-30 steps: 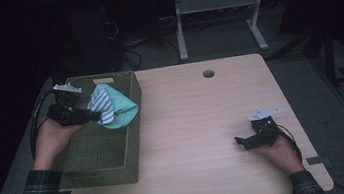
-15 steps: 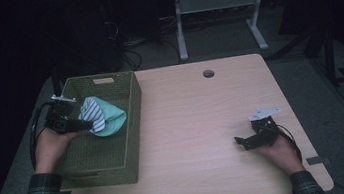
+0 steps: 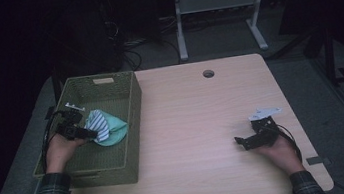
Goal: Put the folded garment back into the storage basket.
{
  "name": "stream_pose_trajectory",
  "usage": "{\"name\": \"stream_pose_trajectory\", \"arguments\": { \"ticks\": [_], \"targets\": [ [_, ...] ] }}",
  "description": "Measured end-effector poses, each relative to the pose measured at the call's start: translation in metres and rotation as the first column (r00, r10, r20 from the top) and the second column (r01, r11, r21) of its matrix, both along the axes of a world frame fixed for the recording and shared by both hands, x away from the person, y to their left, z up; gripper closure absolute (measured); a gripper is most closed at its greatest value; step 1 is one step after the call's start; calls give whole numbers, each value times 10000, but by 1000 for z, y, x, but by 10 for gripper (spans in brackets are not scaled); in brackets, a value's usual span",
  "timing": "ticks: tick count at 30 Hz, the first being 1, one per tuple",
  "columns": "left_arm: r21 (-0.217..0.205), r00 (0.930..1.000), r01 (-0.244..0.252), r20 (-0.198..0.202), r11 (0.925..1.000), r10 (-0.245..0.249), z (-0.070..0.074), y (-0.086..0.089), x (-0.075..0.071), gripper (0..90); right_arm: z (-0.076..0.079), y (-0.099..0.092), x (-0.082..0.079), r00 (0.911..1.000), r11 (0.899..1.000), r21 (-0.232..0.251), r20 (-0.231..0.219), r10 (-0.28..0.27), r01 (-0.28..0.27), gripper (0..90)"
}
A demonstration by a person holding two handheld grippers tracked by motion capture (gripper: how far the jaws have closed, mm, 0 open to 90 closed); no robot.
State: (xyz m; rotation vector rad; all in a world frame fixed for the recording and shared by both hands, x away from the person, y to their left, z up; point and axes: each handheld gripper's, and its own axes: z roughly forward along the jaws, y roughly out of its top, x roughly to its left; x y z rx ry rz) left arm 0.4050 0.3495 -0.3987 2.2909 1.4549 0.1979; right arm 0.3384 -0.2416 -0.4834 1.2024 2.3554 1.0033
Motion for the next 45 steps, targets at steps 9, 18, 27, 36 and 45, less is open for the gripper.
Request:
{"name": "stream_pose_trajectory", "arguments": {
  "ticks": [9, 18, 27, 36, 45],
  "targets": [
    [285, 9996, -92, -282, 9996, 100, -12, 2, 3, 638, 0, 0, 0, 10000, 10000, 18, -53, -48, 48, 32],
    [61, 9998, -178, 120, 9998, 177, -9, 3, 1, 355, 0, 0, 0, 10000, 10000, 20, -64, -69, 69, 32],
    [-294, 9976, -108, 684, 9995, 128, 9, 2, -6, 189, 0, 0, 0, 10000, 10000, 18, -61, -68, 68, 32],
    [-761, 9902, 106, 1399, 9970, 1, 36, -15, -17, 186, 0, 0, 0, 10000, 10000, 15, -54, -60, 61, 32],
    [-1294, 9754, 873, 2124, 9877, -584, 62, -49, -24, 186, 0, 0, 0, 10000, 10000, 14, -52, -61, 62, 32]
  ]
}}
